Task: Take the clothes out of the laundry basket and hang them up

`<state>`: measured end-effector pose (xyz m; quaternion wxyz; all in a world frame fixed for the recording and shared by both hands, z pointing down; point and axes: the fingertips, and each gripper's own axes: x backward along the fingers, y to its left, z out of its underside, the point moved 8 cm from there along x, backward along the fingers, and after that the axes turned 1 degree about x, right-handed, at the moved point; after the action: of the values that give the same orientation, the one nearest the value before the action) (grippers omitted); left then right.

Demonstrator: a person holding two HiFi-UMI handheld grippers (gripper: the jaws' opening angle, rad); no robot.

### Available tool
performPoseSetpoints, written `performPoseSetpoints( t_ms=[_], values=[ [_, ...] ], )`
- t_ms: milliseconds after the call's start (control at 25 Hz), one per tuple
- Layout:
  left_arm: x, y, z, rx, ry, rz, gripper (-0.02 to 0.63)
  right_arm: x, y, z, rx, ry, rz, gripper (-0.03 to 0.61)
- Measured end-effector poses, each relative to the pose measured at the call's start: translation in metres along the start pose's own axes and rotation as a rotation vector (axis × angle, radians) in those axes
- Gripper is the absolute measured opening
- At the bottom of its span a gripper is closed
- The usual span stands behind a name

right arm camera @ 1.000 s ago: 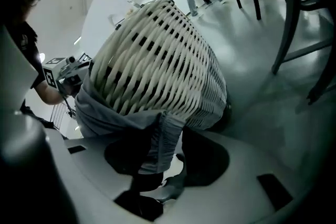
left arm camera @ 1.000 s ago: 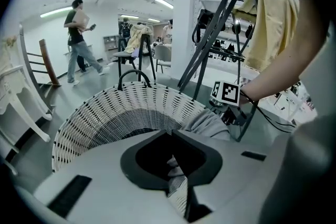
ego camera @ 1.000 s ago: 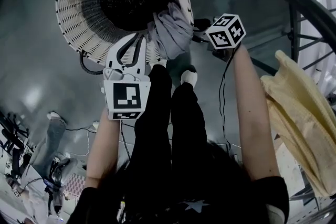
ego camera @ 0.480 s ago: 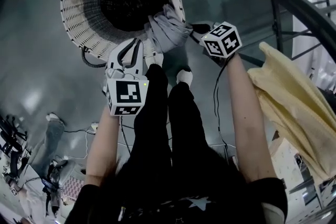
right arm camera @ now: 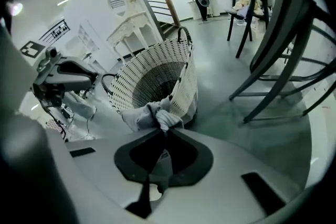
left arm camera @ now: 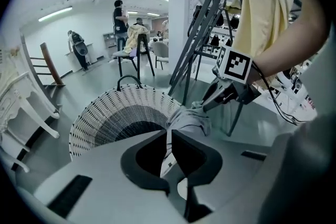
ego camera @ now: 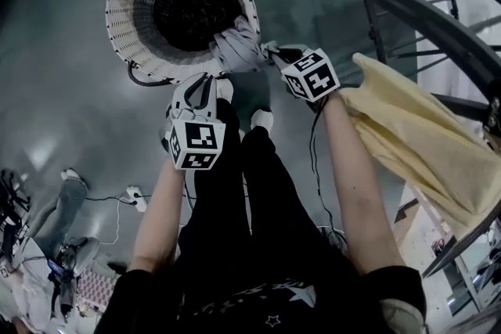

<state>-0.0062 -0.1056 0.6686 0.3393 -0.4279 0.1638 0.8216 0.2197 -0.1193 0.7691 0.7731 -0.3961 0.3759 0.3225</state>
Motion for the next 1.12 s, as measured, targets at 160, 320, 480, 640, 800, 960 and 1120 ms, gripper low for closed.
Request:
performPoseSetpoints(
  t_ms=[160, 320, 480, 640, 800, 960, 1120],
  values=[
    [0.022, -0.021, 0.006, 0.019, 0.021, -0.007, 0.043, 0.035, 0.017, -0.003, -0.042, -0.029, 0.024, 0.029],
    [0.040, -0.046, 0.019, 0.044, 0.040, 0.002, 0.043, 0.067, 0.041, 0.002, -0.058, -0.036, 0.026, 0.028],
    [0.055, -0.072, 0.034, 0.079, 0.053, 0.004, 0.043, 0.092, 0.067, 0.008, -0.047, -0.030, -0.018, 0.025],
    [0.062, -0.101, 0.053, 0.147, 0.066, 0.027, 0.086, 0.110, 0.093, 0.005, -0.042, -0.061, -0.091, 0.025],
    [0.066, -0.127, 0.069, 0.194, 0.072, 0.063, 0.196, 0.129, 0.127, -0.008, -0.026, -0.120, -0.147, 0.025],
    [0.073, -0.138, 0.075, 0.241, 0.040, 0.026, 0.229, 0.141, 0.155, -0.015, 0.034, -0.147, -0.197, 0.025],
    [0.079, -0.141, 0.087, 0.259, 0.032, 0.022, 0.245, 0.147, 0.178, -0.023, 0.085, -0.162, -0.242, 0.025]
  ],
)
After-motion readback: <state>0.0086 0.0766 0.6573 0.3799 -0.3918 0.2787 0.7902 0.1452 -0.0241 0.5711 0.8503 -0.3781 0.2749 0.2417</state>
